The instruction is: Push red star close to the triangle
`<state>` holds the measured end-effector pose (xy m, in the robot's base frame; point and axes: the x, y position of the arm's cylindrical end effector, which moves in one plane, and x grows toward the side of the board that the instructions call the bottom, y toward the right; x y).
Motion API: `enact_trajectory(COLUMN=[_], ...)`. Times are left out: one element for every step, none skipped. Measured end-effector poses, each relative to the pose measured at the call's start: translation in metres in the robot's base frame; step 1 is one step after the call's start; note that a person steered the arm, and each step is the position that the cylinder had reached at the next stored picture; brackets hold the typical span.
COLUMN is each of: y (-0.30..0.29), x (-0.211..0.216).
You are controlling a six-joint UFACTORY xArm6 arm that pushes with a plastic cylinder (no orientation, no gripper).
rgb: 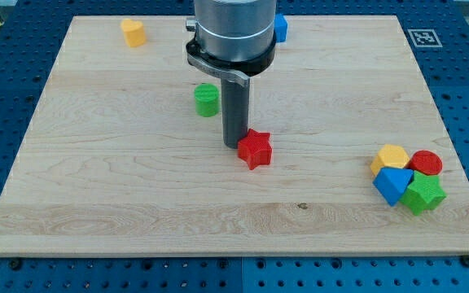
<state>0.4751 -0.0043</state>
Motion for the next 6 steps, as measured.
enact_trajectory(y=[0.0, 0.0, 0.0, 0.0, 0.001, 0.009], x=[0.0, 0.006, 0.006, 0.013, 0.014, 0.016])
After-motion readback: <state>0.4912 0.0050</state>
